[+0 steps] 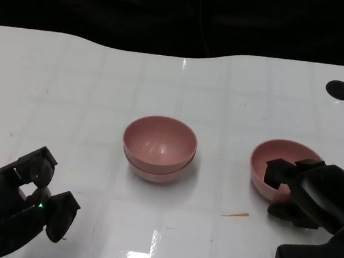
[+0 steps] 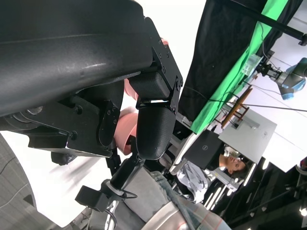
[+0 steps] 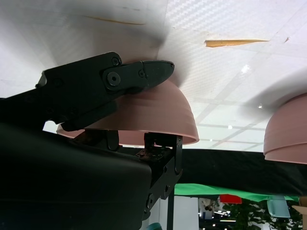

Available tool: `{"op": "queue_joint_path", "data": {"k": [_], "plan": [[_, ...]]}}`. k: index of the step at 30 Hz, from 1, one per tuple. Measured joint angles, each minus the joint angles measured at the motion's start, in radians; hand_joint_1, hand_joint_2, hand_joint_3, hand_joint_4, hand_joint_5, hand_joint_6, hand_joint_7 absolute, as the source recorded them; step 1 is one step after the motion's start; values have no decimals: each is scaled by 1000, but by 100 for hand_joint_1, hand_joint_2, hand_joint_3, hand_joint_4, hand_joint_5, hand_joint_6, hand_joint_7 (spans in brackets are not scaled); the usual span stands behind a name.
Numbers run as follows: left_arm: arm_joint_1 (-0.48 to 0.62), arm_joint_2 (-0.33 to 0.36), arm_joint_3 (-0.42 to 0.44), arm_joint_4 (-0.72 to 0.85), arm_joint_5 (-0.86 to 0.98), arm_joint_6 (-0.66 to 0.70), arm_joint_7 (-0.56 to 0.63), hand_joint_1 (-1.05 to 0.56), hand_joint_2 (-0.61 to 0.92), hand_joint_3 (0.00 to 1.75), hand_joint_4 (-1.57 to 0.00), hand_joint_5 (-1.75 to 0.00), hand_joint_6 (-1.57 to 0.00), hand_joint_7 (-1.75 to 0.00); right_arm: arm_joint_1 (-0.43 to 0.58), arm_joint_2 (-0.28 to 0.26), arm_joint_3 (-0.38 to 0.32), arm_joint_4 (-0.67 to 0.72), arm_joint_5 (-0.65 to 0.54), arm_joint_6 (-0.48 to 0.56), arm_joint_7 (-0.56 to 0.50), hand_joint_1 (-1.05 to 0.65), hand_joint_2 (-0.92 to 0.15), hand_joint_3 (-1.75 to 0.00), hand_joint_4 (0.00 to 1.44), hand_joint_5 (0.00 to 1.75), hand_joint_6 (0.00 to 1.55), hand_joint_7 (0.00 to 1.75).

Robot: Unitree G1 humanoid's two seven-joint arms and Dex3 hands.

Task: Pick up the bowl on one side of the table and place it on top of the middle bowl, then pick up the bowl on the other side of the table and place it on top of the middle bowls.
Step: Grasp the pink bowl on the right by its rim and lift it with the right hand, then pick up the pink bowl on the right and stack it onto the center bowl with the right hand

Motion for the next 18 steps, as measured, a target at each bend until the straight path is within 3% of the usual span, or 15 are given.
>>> {"op": "queue_joint_path", "data": {"k": [7,18], "plan": [[-1,0,-1,8,2,0,-2,9,92,152,-113,-175,-83,-175,4,-53,-47,-145,35,-5,41,-22,-92,-30,75,175,48,175],[-3,-3,-3,9,2,0,8,9,92,152,-114,-175,-84,-175,-34,-79,-76,-259,38,-35,116,-24,-92,-31,77,175,52,175]]}}
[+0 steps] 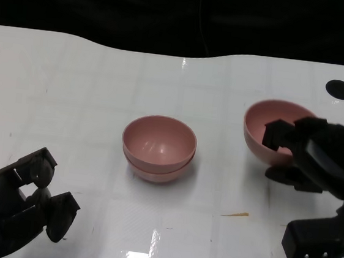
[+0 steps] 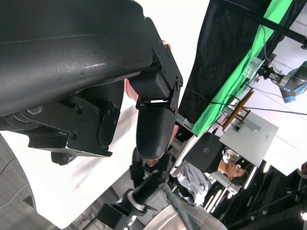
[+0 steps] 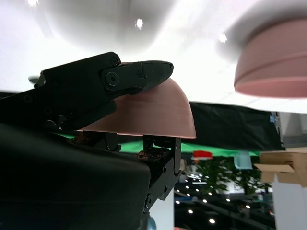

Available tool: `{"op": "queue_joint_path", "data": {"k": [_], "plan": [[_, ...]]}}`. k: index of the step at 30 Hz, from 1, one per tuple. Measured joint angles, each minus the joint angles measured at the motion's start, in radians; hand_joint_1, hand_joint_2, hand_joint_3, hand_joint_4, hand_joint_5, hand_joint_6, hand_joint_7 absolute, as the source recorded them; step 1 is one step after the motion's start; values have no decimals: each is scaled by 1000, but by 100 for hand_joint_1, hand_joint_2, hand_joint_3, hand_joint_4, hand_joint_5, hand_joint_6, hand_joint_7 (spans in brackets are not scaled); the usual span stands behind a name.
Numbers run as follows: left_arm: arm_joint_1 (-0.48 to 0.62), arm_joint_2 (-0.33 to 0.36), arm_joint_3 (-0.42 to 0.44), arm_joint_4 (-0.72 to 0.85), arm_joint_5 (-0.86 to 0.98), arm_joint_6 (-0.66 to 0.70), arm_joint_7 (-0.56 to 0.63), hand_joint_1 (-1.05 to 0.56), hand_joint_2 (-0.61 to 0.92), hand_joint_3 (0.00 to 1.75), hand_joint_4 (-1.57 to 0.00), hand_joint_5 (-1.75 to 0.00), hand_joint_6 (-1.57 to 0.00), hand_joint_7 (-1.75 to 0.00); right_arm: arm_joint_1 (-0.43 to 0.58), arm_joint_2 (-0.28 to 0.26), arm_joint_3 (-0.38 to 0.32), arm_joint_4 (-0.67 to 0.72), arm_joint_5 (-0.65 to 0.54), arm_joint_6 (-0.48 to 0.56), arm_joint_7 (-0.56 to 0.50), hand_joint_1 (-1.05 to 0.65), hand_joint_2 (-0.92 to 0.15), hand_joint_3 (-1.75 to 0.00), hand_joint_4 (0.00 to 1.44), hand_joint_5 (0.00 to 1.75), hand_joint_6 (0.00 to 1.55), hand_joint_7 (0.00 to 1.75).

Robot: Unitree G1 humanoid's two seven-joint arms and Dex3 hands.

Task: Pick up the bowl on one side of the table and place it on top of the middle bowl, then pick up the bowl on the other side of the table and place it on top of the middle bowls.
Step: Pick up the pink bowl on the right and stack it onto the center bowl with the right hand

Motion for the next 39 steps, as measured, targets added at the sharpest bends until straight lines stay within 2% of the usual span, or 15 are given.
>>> {"op": "queue_joint_path", "data": {"k": [9,12,15,16,18,20,21,23,26,30,34,39], "plan": [[-4,-4,-3,5,2,0,1,9,92,153,-116,-175,-85,-175,-50,0,3,-38,-5,-37,49,-24,-92,-33,78,175,53,175],[-6,-4,-6,11,12,-7,-2,12,92,155,-117,-175,-85,-175,-83,20,27,-44,-6,-39,111,-27,-91,-22,84,175,55,174],[-14,-6,-14,15,17,-22,-18,12,92,156,-117,-175,-85,-175,-133,66,54,-59,-6,-45,175,-29,-92,-16,84,172,79,103],[-15,-6,-14,19,18,-27,-23,12,92,156,-118,-175,-85,-175,-148,78,62,-63,-8,-45,188,-29,-92,-14,85,168,86,93],[-15,-6,-14,28,21,-33,-25,12,92,155,-118,-175,-85,-175,-178,99,78,-65,-21,-45,205,-29,-92,-11,82,173,80,110],[-14,-7,-13,33,22,-35,-26,11,92,155,-118,-175,-85,-175,-204,121,88,-60,-27,-45,212,-30,-91,-5,85,174,89,88],[-14,-7,-13,34,22,-36,-26,11,92,155,-118,-175,-85,-175,-215,132,92,-54,-31,-46,212,-30,-91,-4,85,174,91,84],[-14,-8,-13,35,22,-37,-26,9,92,155,-118,-175,-85,-175,-233,148,101,-37,-43,-48,211,-28,-92,-5,87,175,81,114],[-14,-8,-14,35,22,-37,-25,8,92,153,-116,-175,-84,-175,-254,165,118,-4,-48,-49,216,-27,-92,-10,88,175,71,145],[-13,-8,-16,31,22,-37,-25,11,92,155,-116,-175,-85,-175,-275,191,127,19,-48,-50,224,-28,-92,-18,88,175,69,152],[-10,-8,-16,26,22,-37,-25,11,92,156,-116,-175,-84,-175,-288,208,136,45,-55,-50,222,-27,-92,-18,88,175,66,161],[-4,-10,-18,21,30,-39,-25,11,92,154,-115,-175,-83,-175,-294,227,160,69,-63,-55,219,-27,-91,-18,89,175,62,162]]}}
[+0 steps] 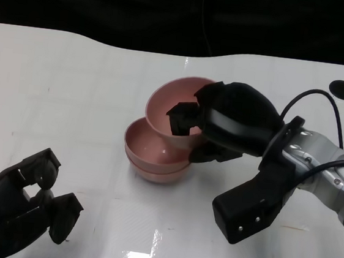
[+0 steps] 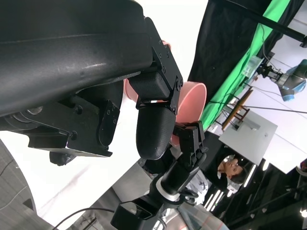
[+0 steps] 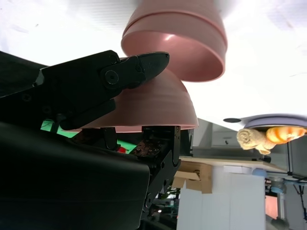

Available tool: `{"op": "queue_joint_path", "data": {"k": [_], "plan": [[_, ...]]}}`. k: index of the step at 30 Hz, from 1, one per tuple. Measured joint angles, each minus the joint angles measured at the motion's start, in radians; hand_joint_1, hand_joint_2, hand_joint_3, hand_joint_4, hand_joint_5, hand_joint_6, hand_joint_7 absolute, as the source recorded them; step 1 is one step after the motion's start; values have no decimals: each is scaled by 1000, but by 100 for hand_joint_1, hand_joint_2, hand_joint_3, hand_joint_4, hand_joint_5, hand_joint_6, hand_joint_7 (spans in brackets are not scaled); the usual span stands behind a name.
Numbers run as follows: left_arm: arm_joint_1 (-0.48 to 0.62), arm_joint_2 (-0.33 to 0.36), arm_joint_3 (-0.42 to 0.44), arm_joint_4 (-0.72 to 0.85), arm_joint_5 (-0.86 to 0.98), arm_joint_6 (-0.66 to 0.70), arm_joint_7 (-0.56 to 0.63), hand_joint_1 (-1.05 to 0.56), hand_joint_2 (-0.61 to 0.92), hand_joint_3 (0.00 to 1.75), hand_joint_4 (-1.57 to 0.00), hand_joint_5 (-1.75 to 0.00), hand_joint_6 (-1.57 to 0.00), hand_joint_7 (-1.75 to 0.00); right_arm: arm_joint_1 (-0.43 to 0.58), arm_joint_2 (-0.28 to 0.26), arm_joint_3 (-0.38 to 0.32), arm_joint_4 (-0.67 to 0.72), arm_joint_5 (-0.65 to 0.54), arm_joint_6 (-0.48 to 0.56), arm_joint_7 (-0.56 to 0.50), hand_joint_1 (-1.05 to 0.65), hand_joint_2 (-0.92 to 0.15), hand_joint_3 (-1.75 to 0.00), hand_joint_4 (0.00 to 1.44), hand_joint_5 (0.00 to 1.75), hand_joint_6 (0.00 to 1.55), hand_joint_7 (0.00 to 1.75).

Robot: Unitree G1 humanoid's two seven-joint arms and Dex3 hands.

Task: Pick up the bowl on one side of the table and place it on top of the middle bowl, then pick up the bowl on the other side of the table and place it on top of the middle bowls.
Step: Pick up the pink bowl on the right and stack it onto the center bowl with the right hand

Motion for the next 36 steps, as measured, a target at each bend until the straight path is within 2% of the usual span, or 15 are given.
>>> {"op": "queue_joint_path", "data": {"k": [2,3,8,11,15,17,18,21,28,31,36], "plan": [[2,0,-1,-1,4,-2,0,11,92,153,-114,-175,-83,-175,-1,4,6,5,-9,0,-3,-28,-91,-19,89,175,67,144],[2,-1,-1,-1,4,-4,0,11,92,153,-114,-175,-83,-175,-2,5,8,6,-15,1,-5,-28,-91,-19,89,175,67,141],[2,-1,-3,-1,5,-15,-2,12,92,153,-113,-175,-83,-175,-8,26,31,12,-34,11,-13,-29,-92,-16,91,175,88,74],[2,-1,-8,-1,5,-16,-10,12,92,154,-113,-175,-83,-175,-8,41,43,17,-41,14,-20,-29,-92,-15,91,175,93,59],[2,-1,-10,2,5,-17,-18,12,92,154,-113,-175,-83,-175,-14,53,53,27,-48,24,-17,-28,-91,-19,88,172,94,56],[2,-1,-13,3,5,-19,-23,12,92,154,-113,-175,-83,-175,-17,71,63,39,-50,27,-8,-28,-91,-18,87,174,96,60],[2,-1,-14,3,6,-21,-25,12,92,154,-114,-175,-85,-175,-18,78,71,46,-50,27,-8,-28,-92,-17,87,174,93,71],[2,-1,-14,3,6,-25,-28,12,92,155,-117,-175,-88,-175,-21,94,81,70,-54,27,-9,-29,-91,-14,86,173,88,83],[2,-1,-15,5,6,-25,-28,12,92,155,-119,-175,-90,-175,-34,115,92,115,-62,31,-32,-28,-91,-11,85,172,86,88],[2,-1,-15,6,5,-25,-28,10,92,154,-118,-175,-90,-175,-47,126,99,148,-72,35,-56,-29,-92,-9,85,174,84,97],[2,-6,-15,5,5,-25,-27,11,92,157,-119,-175,-91,-175,-60,149,117,198,-77,38,-94,-30,-92,-17,89,175,81,96]]}}
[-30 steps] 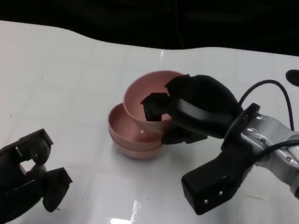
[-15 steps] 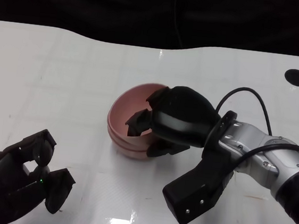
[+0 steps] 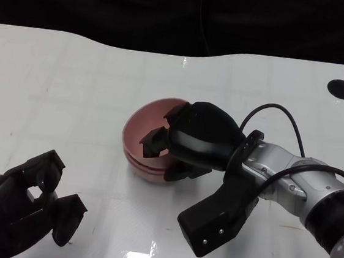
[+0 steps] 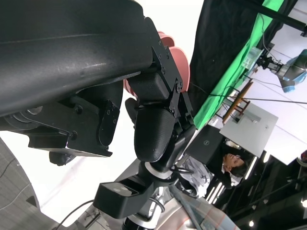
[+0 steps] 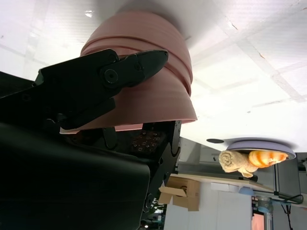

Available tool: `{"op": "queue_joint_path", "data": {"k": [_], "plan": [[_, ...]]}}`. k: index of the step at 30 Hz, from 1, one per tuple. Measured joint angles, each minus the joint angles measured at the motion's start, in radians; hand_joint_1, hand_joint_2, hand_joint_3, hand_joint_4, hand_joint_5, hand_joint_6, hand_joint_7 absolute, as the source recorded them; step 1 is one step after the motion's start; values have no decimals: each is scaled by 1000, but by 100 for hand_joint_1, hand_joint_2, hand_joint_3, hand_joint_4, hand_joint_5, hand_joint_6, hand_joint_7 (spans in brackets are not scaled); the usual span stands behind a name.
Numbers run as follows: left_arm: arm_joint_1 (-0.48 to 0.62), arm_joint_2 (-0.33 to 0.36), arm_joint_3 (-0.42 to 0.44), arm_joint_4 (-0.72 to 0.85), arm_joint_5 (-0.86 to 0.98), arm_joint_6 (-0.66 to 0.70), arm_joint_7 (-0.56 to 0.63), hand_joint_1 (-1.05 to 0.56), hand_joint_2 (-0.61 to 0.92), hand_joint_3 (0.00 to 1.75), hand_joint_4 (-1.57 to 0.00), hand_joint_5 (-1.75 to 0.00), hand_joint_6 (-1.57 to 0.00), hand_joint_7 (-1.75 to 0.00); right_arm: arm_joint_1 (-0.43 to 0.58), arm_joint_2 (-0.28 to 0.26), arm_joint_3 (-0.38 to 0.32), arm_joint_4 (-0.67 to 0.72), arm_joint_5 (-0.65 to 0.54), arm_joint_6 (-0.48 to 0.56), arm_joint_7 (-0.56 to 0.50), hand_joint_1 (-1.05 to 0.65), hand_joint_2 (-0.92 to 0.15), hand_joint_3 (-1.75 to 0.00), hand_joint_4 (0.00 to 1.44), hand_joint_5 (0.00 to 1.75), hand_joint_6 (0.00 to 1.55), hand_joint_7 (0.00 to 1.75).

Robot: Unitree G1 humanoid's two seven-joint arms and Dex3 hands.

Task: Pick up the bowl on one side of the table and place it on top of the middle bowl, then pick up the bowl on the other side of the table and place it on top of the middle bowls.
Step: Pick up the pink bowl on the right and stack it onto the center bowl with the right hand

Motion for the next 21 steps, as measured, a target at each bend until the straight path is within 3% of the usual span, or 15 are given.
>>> {"op": "queue_joint_path", "data": {"k": [4,8,15,21], "plan": [[0,0,0,1,-1,0,0,10,92,156,-120,-175,-92,-175,-16,8,1,33,2,1,-13,-31,-92,-27,88,175,80,99],[0,0,1,1,-1,0,0,10,92,156,-120,-175,-92,-175,-33,10,1,54,3,2,-35,-29,-92,-22,87,175,76,112],[3,-1,0,-1,3,0,3,10,92,154,-119,-175,-86,-175,-39,27,2,127,3,-5,-116,-29,-92,-22,85,175,74,116],[4,0,0,-3,5,0,3,12,92,155,-119,-175,-84,-175,-45,45,13,193,3,-26,-193,-29,-92,-24,85,175,64,150]]}}
